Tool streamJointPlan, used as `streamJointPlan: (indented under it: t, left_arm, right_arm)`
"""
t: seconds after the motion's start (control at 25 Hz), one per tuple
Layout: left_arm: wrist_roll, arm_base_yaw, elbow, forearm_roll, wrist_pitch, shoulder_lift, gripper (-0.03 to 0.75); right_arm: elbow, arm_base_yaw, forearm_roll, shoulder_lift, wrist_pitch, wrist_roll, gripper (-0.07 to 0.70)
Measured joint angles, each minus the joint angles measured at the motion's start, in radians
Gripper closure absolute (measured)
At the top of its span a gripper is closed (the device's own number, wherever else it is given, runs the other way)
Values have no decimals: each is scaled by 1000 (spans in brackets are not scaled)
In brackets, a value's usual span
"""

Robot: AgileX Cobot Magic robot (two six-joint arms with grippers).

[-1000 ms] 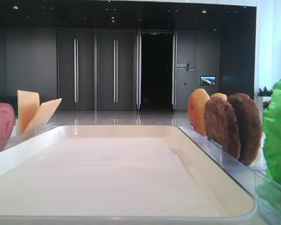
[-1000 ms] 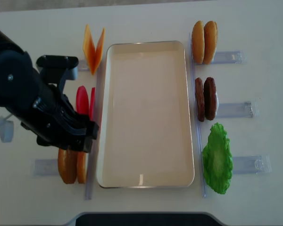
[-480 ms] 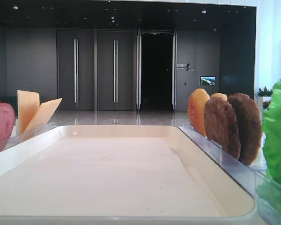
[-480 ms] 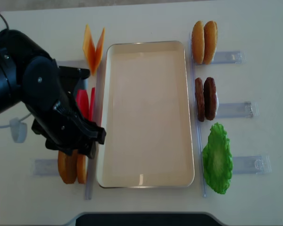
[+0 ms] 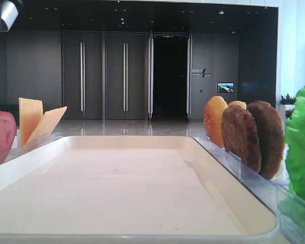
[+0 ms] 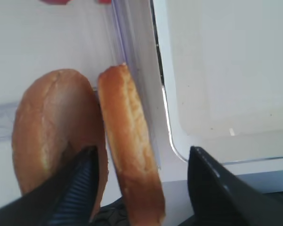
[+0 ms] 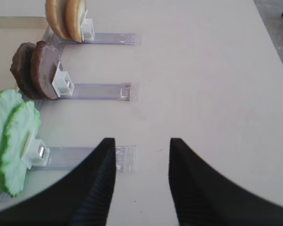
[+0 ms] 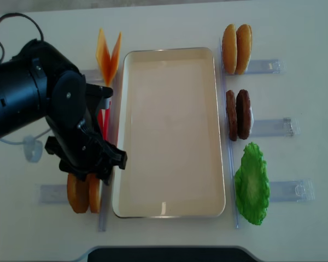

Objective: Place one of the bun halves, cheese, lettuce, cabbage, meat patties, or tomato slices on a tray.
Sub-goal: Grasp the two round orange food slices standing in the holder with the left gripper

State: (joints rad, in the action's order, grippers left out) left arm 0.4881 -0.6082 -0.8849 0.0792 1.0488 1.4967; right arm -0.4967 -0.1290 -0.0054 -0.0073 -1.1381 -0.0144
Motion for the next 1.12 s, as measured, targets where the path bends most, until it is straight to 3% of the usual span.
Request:
streamJointPlan:
  t: [0.6, 0.8, 1.04, 1.12]
  left_arm:
    - [-1, 0, 0, -1, -19, 27, 279]
    - [-5, 0, 0, -5, -15, 27, 372]
    - [-26, 0, 0, 6, 19, 27, 560]
    - [-28, 0, 0, 8, 27, 27, 570]
  right_arm:
    - [0, 0, 0, 0, 0, 0, 338]
    - [0, 0, 0, 0, 0, 0, 338]
    - [0, 0, 0, 0, 0, 0, 338]
    - [0, 0, 0, 0, 0, 0, 338]
